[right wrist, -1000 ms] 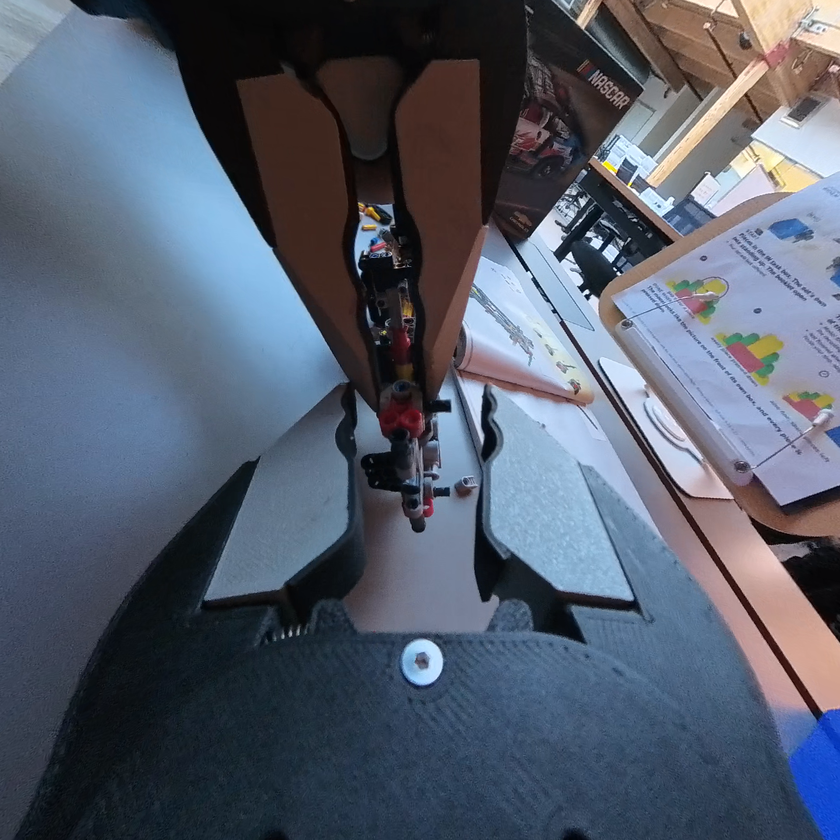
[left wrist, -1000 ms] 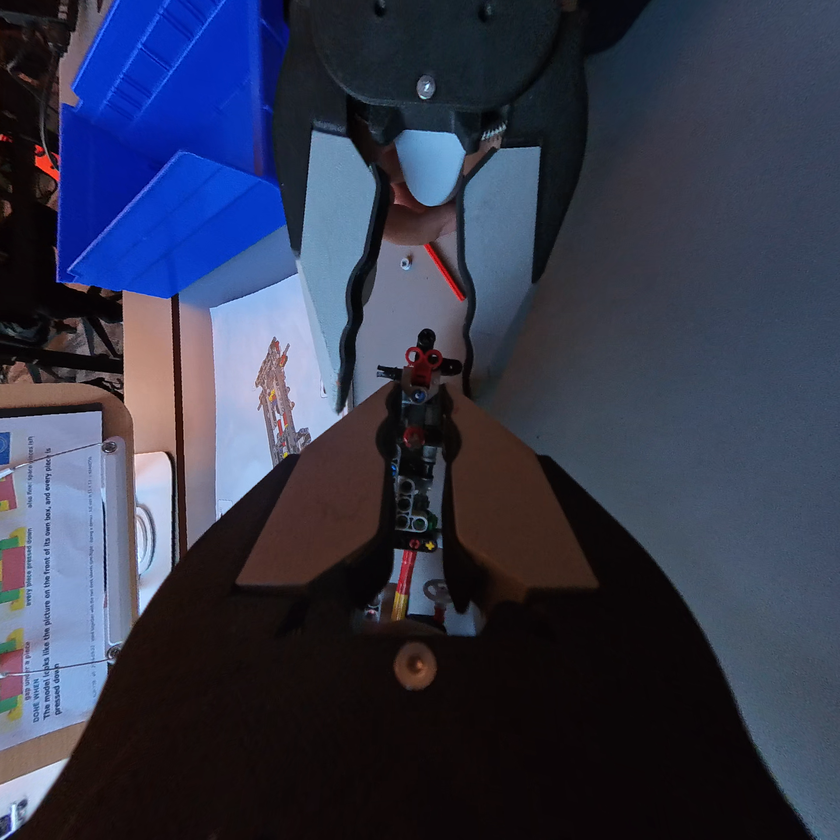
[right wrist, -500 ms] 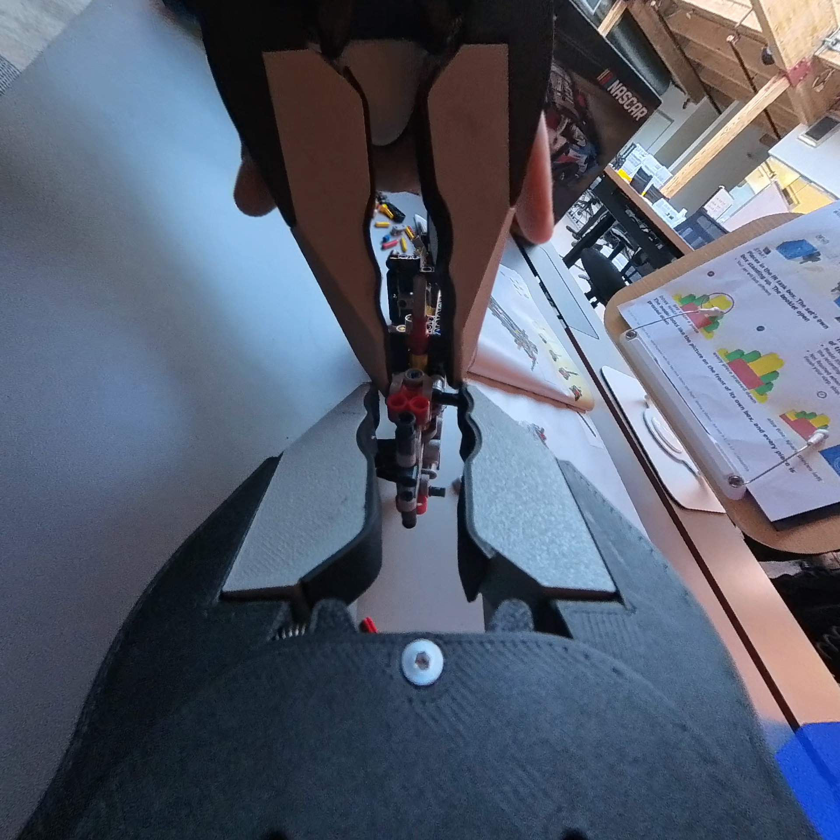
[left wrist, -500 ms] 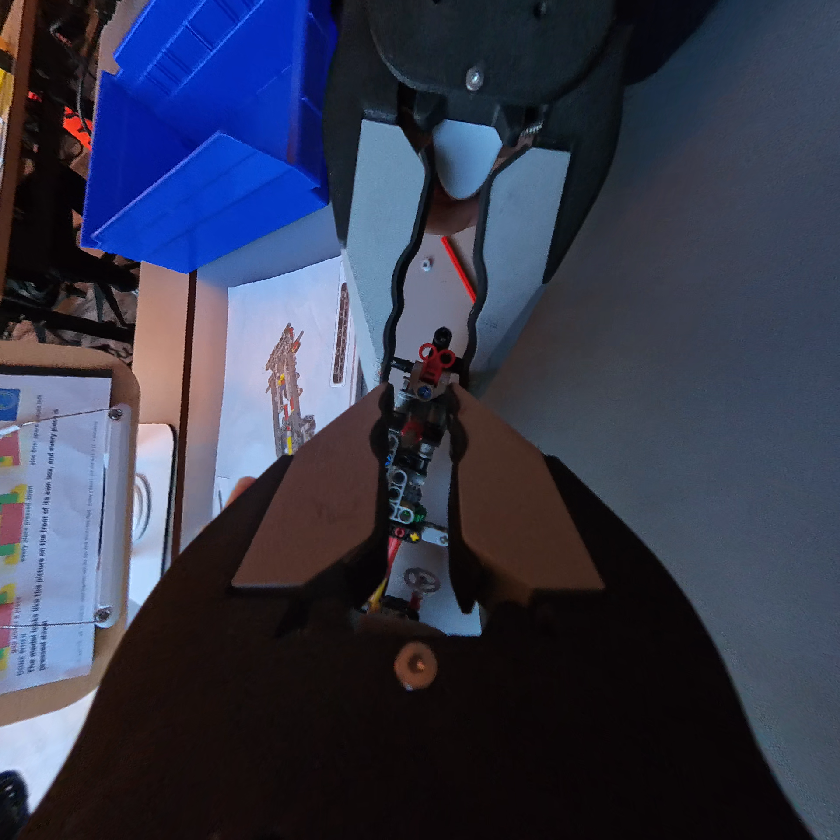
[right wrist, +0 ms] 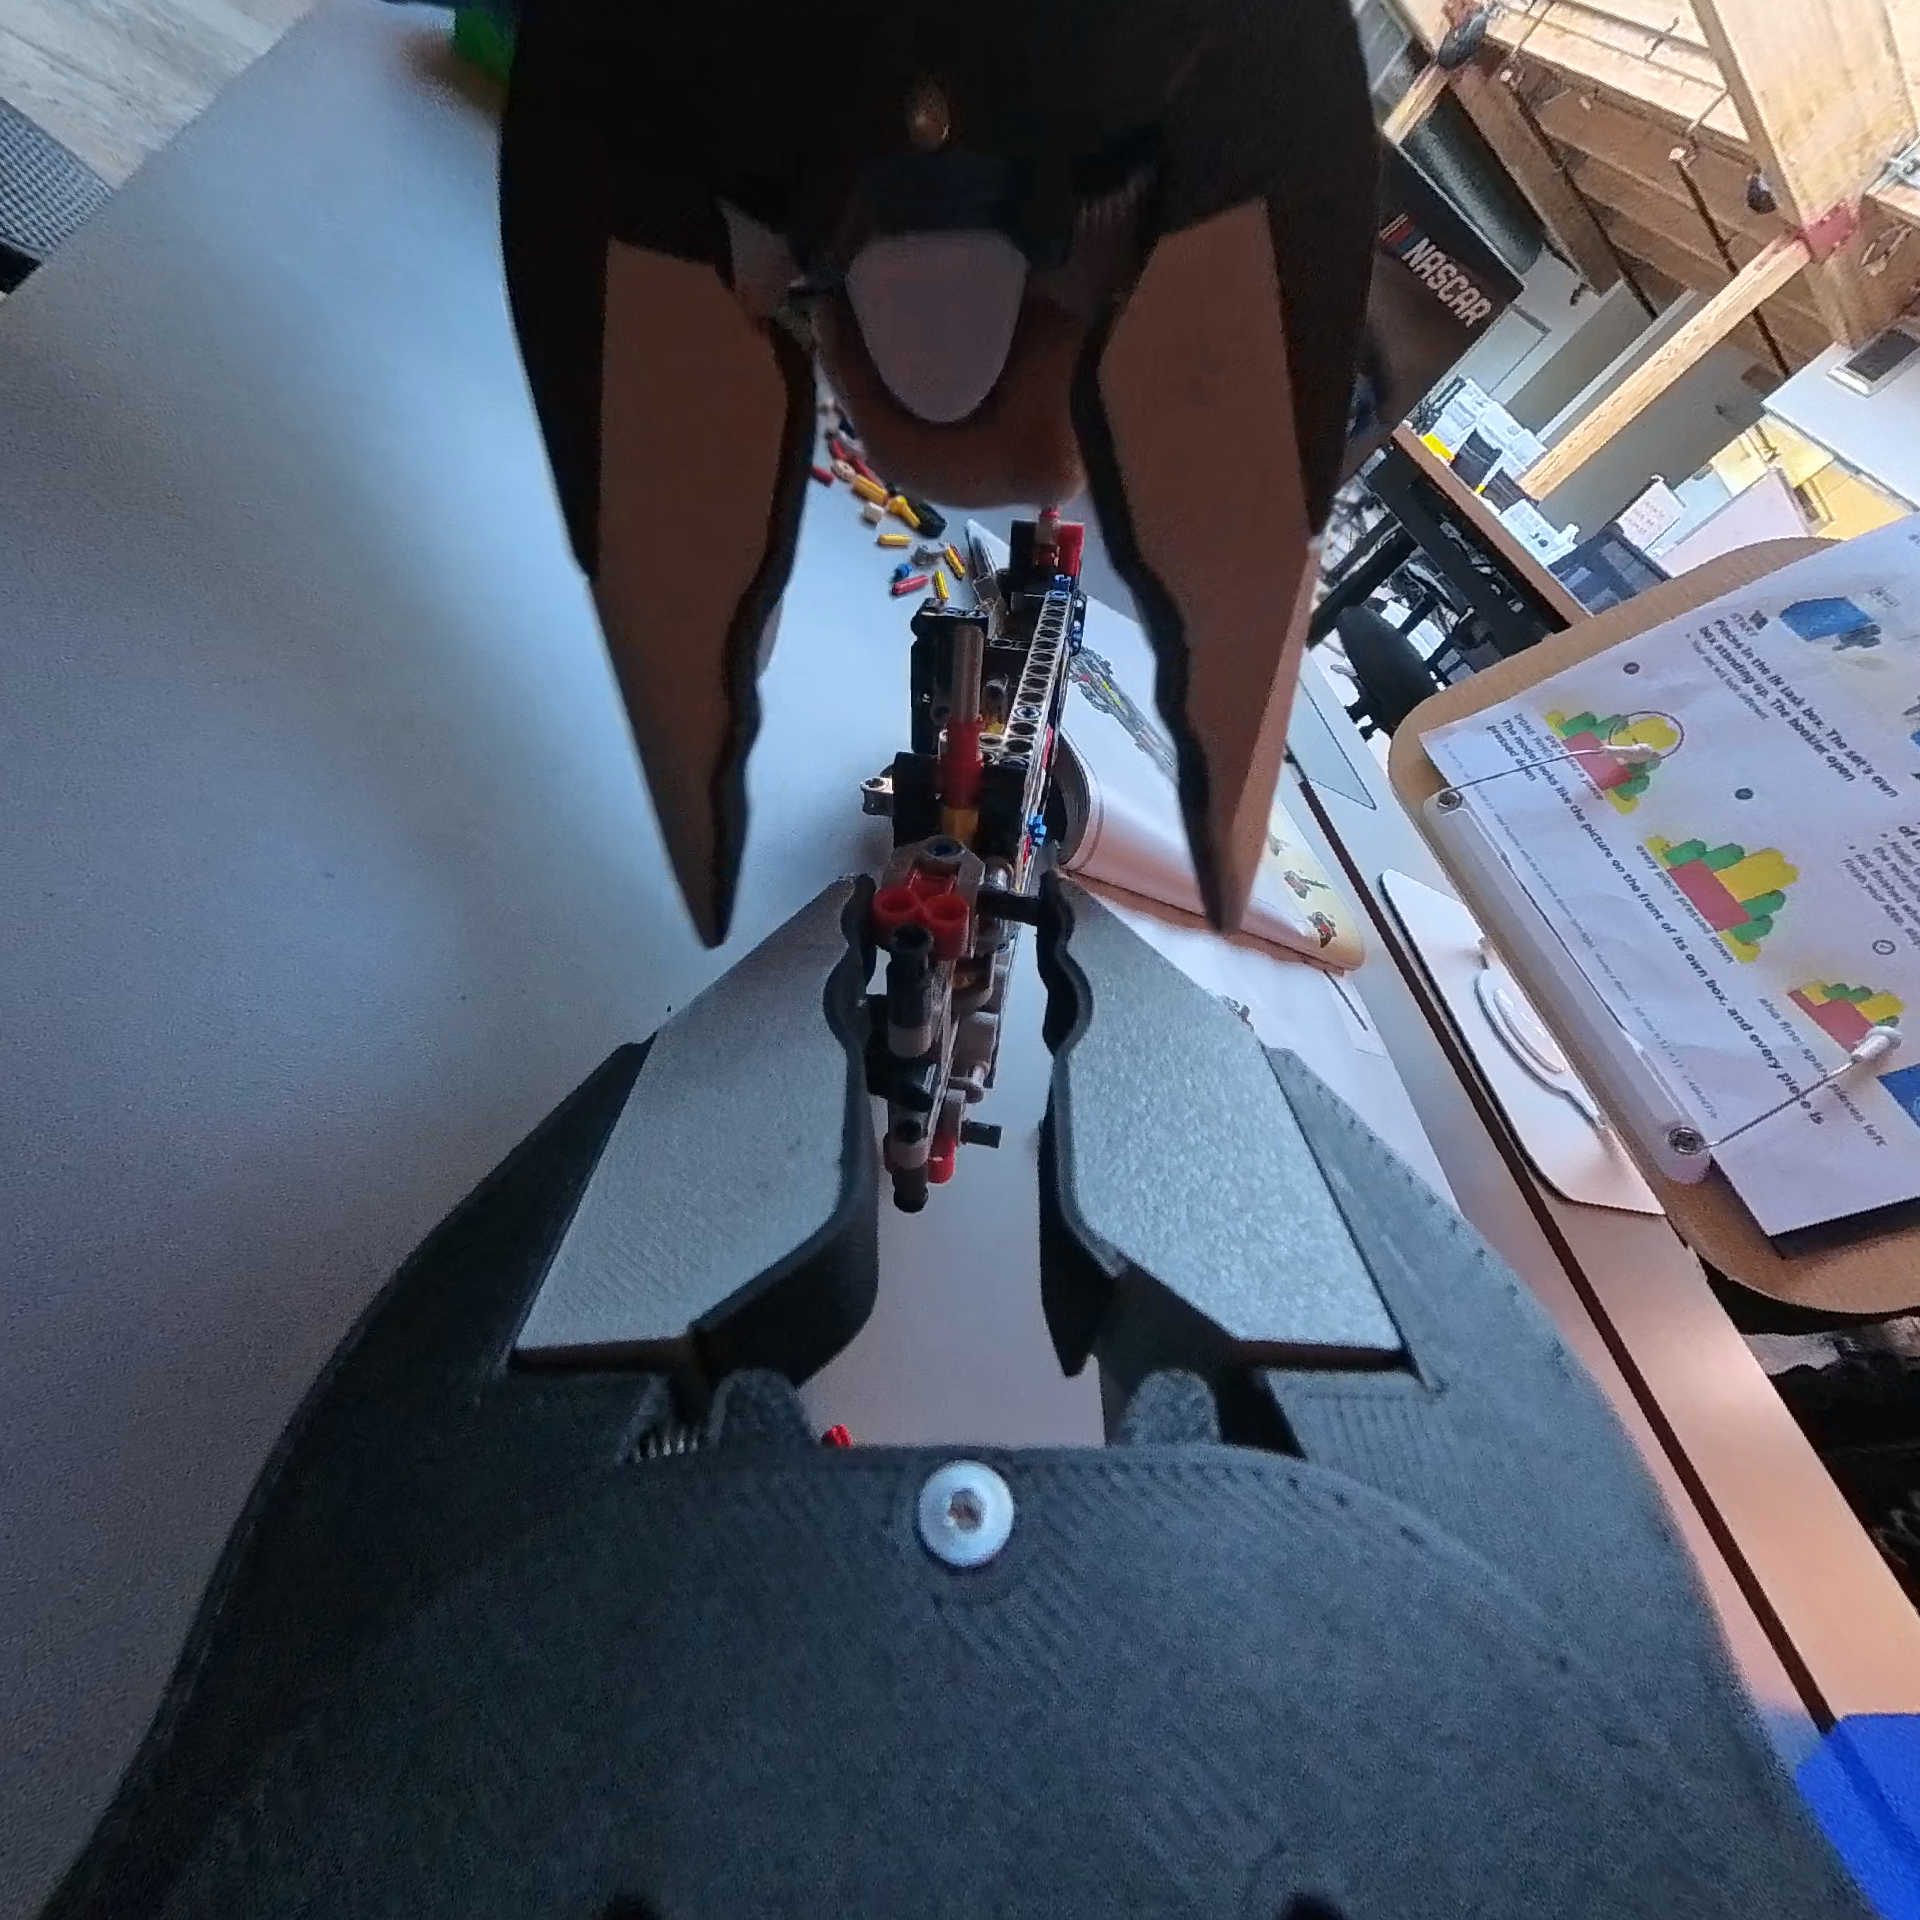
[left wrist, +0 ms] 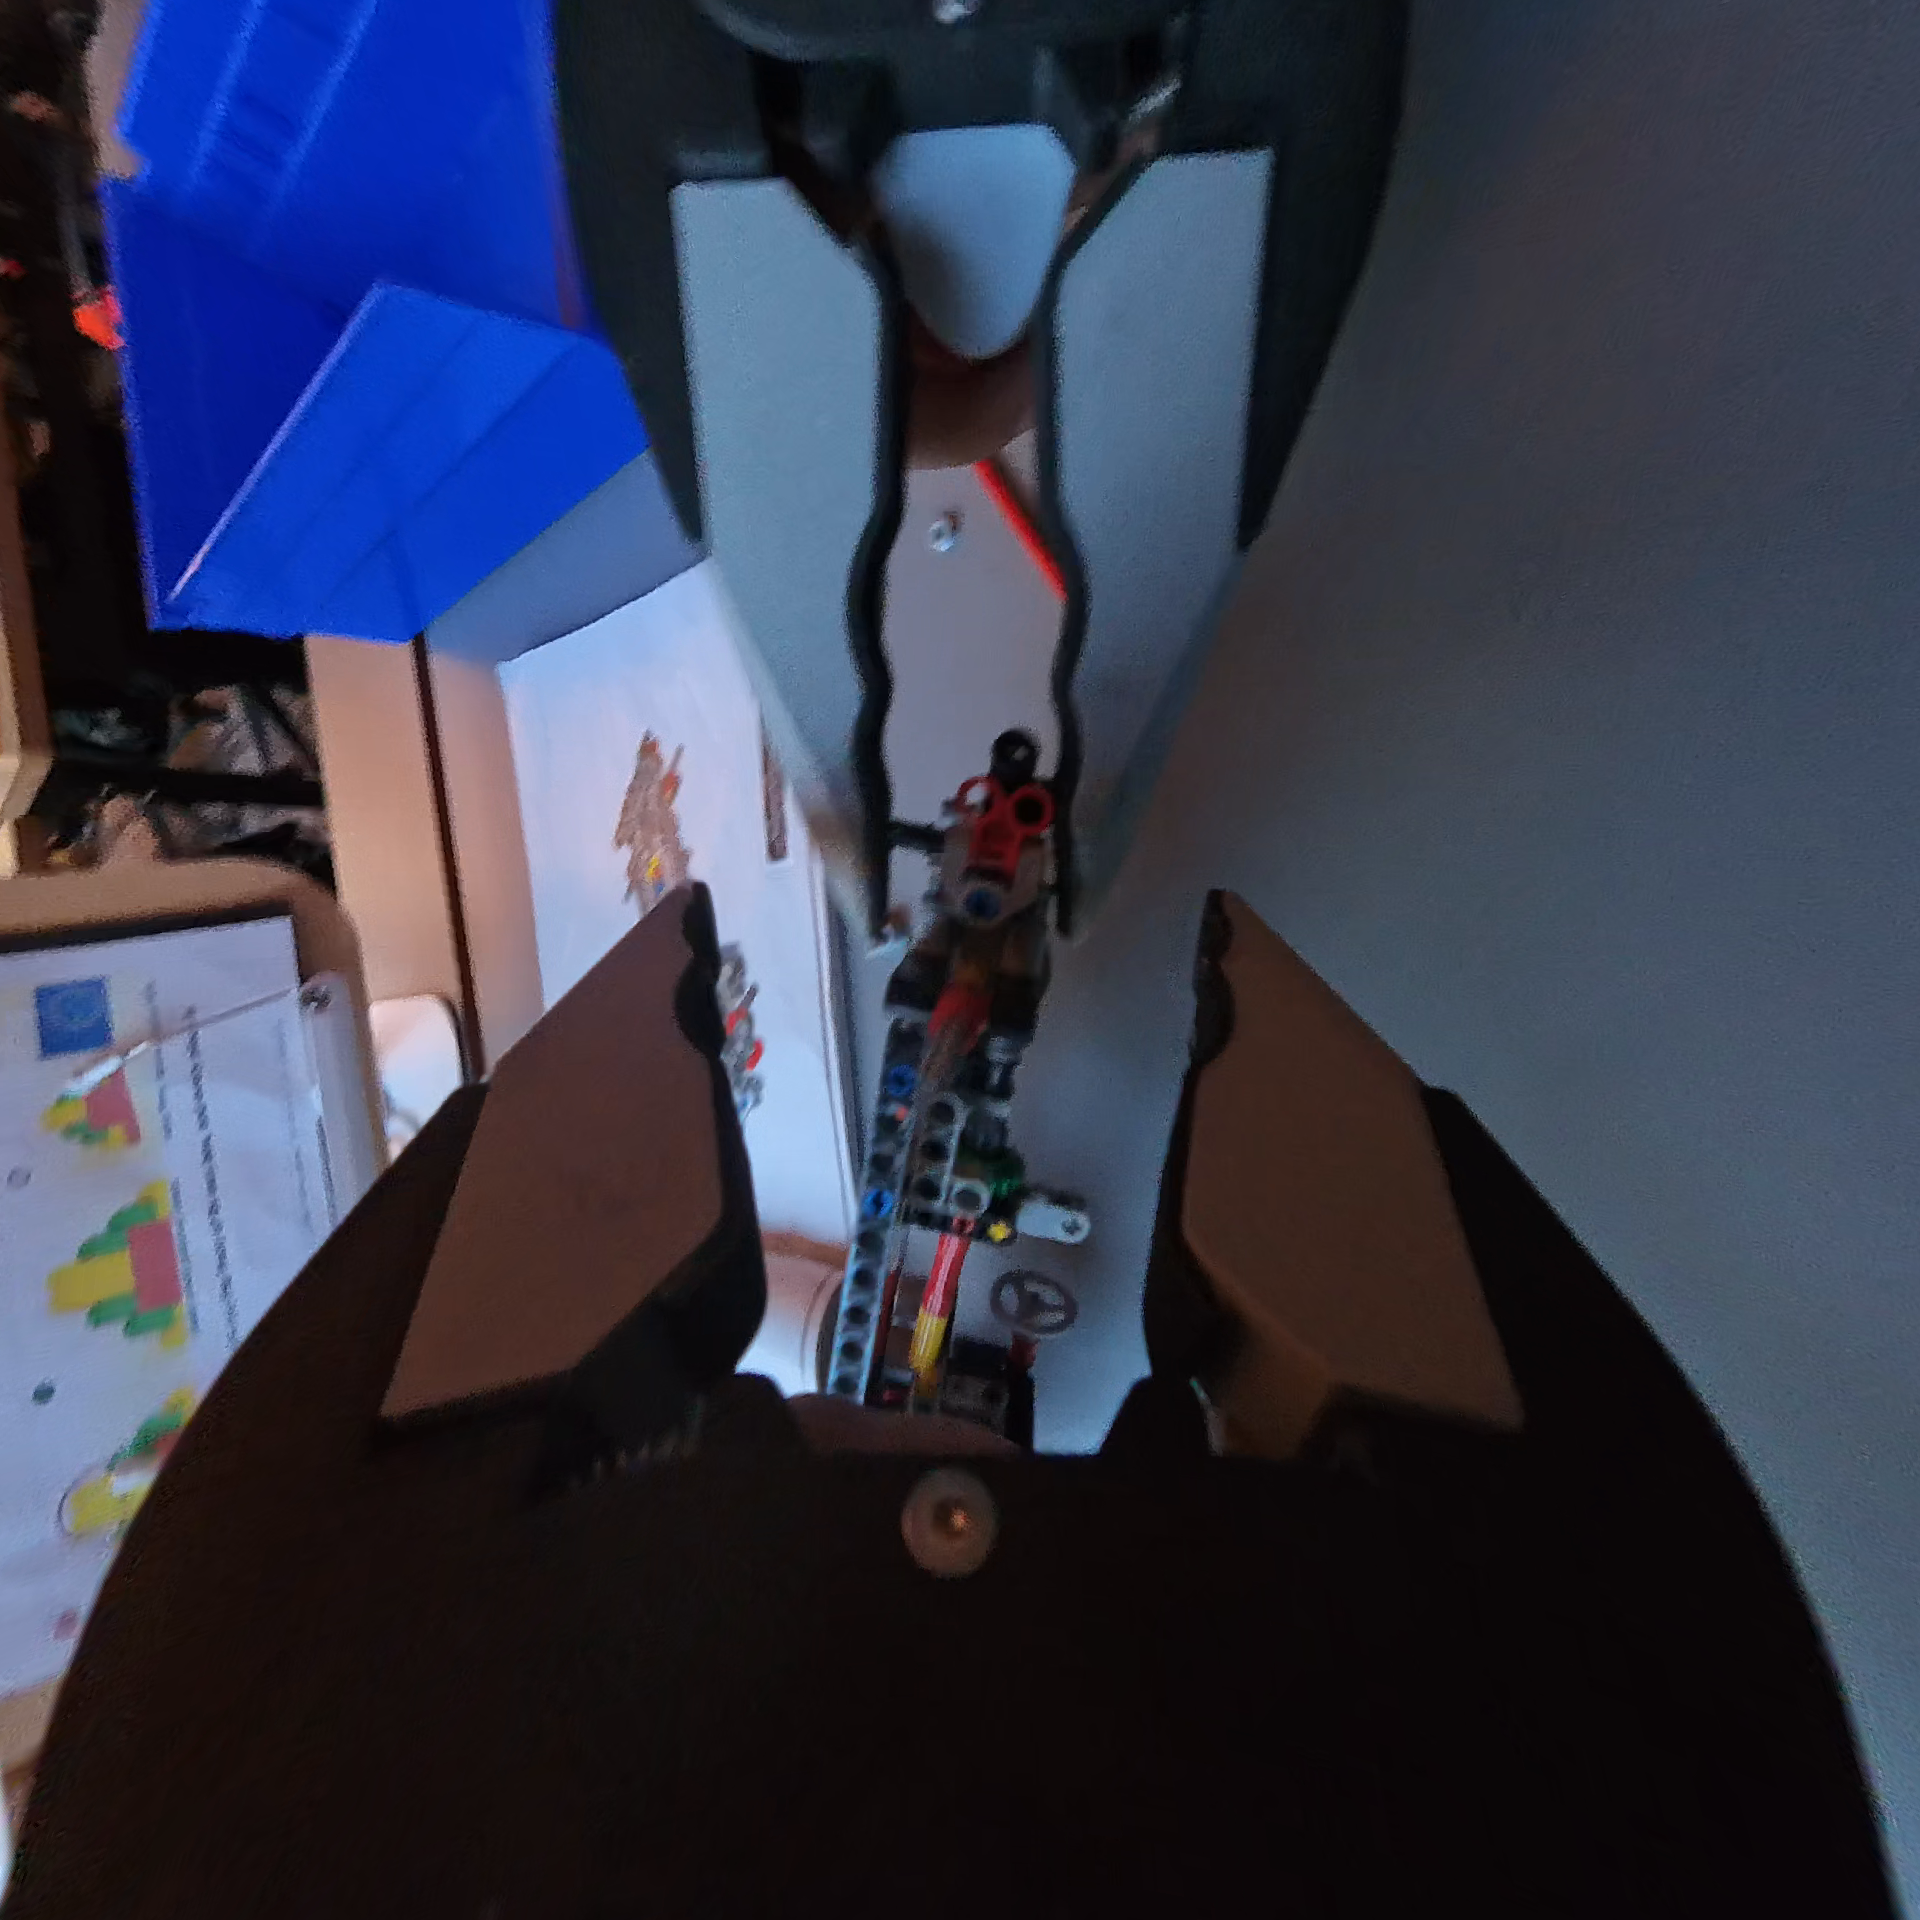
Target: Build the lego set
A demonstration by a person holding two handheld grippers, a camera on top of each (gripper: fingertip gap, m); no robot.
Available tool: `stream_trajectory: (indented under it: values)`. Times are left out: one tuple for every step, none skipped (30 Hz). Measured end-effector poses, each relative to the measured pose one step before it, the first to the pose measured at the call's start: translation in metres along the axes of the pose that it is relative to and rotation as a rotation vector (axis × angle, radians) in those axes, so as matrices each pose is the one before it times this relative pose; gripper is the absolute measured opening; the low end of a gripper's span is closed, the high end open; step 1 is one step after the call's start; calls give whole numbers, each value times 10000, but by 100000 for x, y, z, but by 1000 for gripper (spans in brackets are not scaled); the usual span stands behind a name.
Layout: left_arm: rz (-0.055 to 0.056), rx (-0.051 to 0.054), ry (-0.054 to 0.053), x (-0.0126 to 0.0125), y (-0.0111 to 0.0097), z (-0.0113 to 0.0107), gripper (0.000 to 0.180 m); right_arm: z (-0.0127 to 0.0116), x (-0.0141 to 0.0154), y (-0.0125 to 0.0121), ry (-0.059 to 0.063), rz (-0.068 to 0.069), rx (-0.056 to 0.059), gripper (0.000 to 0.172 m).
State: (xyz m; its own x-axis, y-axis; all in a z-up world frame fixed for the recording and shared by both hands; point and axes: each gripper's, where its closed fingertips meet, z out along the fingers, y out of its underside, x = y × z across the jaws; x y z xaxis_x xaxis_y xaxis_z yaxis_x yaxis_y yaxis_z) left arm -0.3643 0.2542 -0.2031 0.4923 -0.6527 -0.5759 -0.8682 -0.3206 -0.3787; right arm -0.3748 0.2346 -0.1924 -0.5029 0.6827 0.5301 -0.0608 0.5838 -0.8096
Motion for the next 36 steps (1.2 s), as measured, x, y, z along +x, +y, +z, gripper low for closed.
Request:
stream_trajectory:
  values:
    - [134,186,361,564,-589,284,88,-29,97,-44,46,63,-17,28]
    - [100,261,285,451,-620,285,82,-32,61,-57,2,103,-28,28]
    - [29,72,-183,-375,-193,316,78,-37,-17,99,-45,138,-102,28]
    - [190,69,-300,-695,52,118,63,-20,56,90,32,90,-11,28]
    - [26,208,35,-133,-80,74,62,-61,124,20,41,85,3,28]
    - [-133,162,33,-6,-54,101,61,-16,-15,112,-66,92,-103,27]
    - [62,53,-110,-22,77,114,61,95,-25,134,4,34,-83,27]
    - [243,-79,-150,-19,165,106,59,150,-76,194,64,-43,-144,26]
    - [206,-227,-66,72,240,175,59,152,-55,300,68,-92,-263,24]
    - [203,-252,-60,25,198,137,58,110,-42,201,10,-86,-148,23]
    - [85,-234,-15,18,126,130,57,53,-22,160,-17,-46,-113,23]
    - [87,-168,15,-29,48,85,56,-3,24,83,14,-58,-96,23]
    - [133,-40,4,-76,-11,46,56,-40,48,44,29,-156,-99,22]
    - [87,73,45,-52,-62,26,56,-24,6,10,-8,-125,-67,22]
    - [48,119,83,71,-55,47,56,-2,-101,52,-82,-120,-57,22]
    - [-4,205,96,163,-80,56,55,8,-169,73,-65,-181,-74,23]
    - [-93,247,78,173,-74,116,55,28,-157,150,-6,-225,-133,23]
    - [6,198,24,163,-7,213,55,67,-225,142,1,-332,-139,23]
    - [16,166,297,506,-9,306,55,134,-540,-168,23,-778,-59,21]
    - [-42,101,476,806,125,440,54,244,-452,408,286,-1105,-688,21]
    - [488,28,-108,288,203,286,52,182,-171,159,21,-116,-79,21]
    - [-149,50,-204,-309,38,28,52,-38,361,69,13,155,182,21]
    - [-235,73,-144,-524,-13,-137,52,-39,491,9,29,67,41,18]
    - [-2,46,-85,-361,43,-147,50,26,245,-9,99,-171,-52,22]
    - [46,-5,-6,100,76,10,50,74,-184,-3,13,-143,21,22]
    - [92,-23,-30,304,65,112,51,85,-298,67,42,-153,-54,22]
    - [119,-17,-57,151,51,71,50,48,-90,16,81,-108,-60,22]
    - [-47,61,46,-8,-26,-12,51,0,43,13,-8,43,-51,22]
    - [-55,61,88,-83,-36,-15,50,-13,90,33,1,28,-67,22]
    - [3,42,56,-25,-13,62,50,12,-19,81,24,-47,-93,22]
    - [12,40,107,108,-11,88,50,7,-100,62,7,-76,-93,22]
    - [17,47,44,61,-36,49,50,-19,-52,48,13,-154,-107,21]
    - [-10,54,48,15,-36,23,50,3,-26,23,9,-120,-99,21]
    - [19,-1,137,92,67,33,49,70,-73,2,35,-78,-103,21]
    - [50,-30,200,267,93,56,49,90,-234,-74,39,-242,-128,22]
    - [49,-174,386,587,200,208,48,164,-386,-181,111,-748,-223,22]
